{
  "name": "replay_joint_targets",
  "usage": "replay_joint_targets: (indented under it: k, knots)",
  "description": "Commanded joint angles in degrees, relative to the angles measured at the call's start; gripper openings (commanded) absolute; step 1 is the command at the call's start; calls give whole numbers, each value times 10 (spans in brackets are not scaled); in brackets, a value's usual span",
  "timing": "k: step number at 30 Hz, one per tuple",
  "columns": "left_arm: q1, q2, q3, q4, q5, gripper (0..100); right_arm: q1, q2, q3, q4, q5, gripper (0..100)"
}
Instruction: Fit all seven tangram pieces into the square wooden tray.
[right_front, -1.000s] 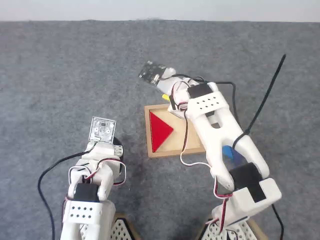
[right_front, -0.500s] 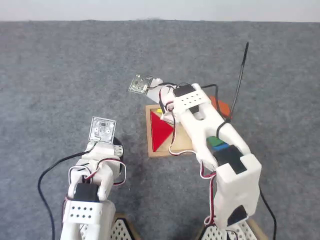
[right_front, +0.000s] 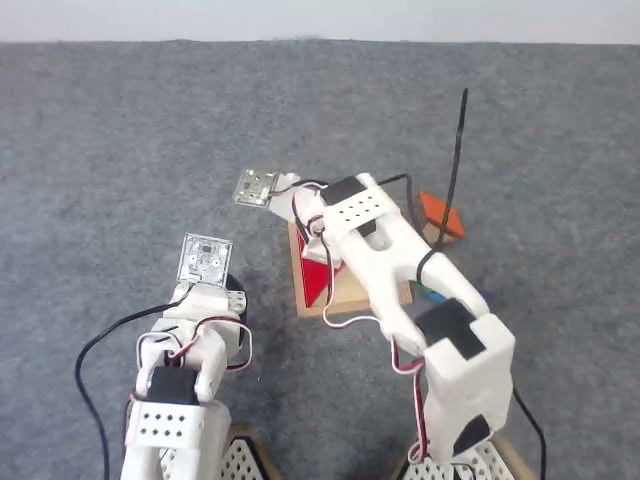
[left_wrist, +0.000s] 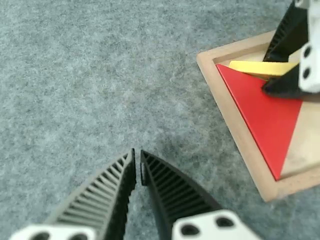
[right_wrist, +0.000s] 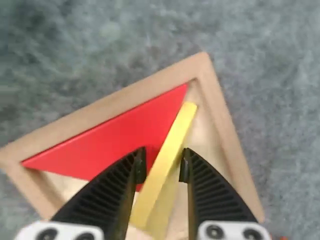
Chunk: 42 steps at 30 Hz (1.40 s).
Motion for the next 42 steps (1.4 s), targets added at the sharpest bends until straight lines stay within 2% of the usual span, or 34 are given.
replay_joint_targets:
  k: [1, 5, 10, 15, 17, 22, 37, 42]
  knots:
    - [-3, -7, -5, 4, 4, 15, -7, -78, -29, 37, -10, 121]
    - [-3, -7, -5, 4, 4, 15, -7, -118, -10, 56, -11, 121]
    - [-3, -7, -5, 4, 4, 15, -4, -204, 87, 51, -21, 119]
    - [-3, -7, -5, 4, 4, 15, 57, -262, 257, -69, -50, 118]
    - [-3, -7, -5, 4, 4, 15, 77, -250, 278, -82, -51, 118]
    - [-3, -7, -5, 4, 4, 15, 117, -205, 276, -100, -50, 118]
    - [-3, -7, -5, 4, 4, 15, 128, -48, 131, -113, -47, 118]
    - [-3, -7, -5, 4, 4, 15, 128, -67, 99, -96, -50, 118]
